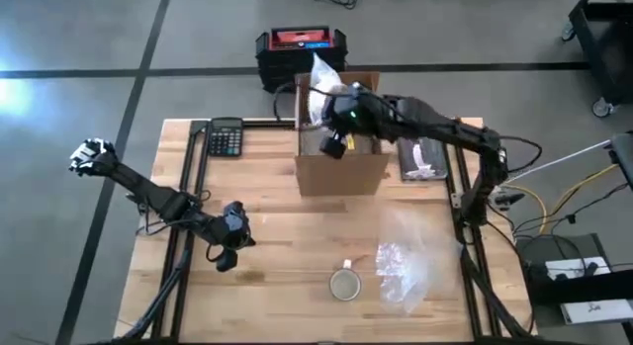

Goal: Wrap mug
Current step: Put the yellow wrapped mug into the brown cardboard box, then prepare the bubble wrap

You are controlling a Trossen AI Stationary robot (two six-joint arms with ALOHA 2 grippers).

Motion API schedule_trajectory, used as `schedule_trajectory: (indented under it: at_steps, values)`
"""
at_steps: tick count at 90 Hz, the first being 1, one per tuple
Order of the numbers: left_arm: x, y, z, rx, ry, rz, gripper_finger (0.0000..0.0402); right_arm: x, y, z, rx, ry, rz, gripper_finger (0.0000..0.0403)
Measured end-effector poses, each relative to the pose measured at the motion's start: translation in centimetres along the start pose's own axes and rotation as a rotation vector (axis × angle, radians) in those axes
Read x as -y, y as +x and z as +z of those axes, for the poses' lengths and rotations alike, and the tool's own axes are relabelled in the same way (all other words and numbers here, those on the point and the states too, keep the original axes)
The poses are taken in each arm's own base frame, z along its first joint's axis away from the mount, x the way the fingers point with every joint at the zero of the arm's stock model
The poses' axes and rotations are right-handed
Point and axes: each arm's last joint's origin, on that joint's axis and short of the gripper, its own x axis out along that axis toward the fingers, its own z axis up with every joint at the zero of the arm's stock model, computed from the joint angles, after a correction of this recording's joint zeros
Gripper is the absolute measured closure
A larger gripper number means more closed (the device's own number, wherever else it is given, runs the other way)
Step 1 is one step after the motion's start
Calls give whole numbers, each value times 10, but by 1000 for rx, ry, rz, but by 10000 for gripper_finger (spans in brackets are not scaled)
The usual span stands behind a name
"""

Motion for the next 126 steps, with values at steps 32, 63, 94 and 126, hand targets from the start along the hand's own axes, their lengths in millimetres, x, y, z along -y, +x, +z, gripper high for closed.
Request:
schedule_trajectory:
  at_steps: [32, 63, 94, 126]
  values:
    - [0, 0, 0, 14, 10, 18, 402, 8, 57, -18, -178, 116, 154, 396]
    - [0, 0, 1, 21, 2, 13, 402, 3, 73, -21, -216, 265, 236, 303]
    - [0, 0, 2, 26, 1, 10, 402, 10, 31, 3, -98, 226, 227, 181]
    - [3, 0, 6, 73, 16, -20, 402, -38, -74, 6, -111, 81, 448, 149]
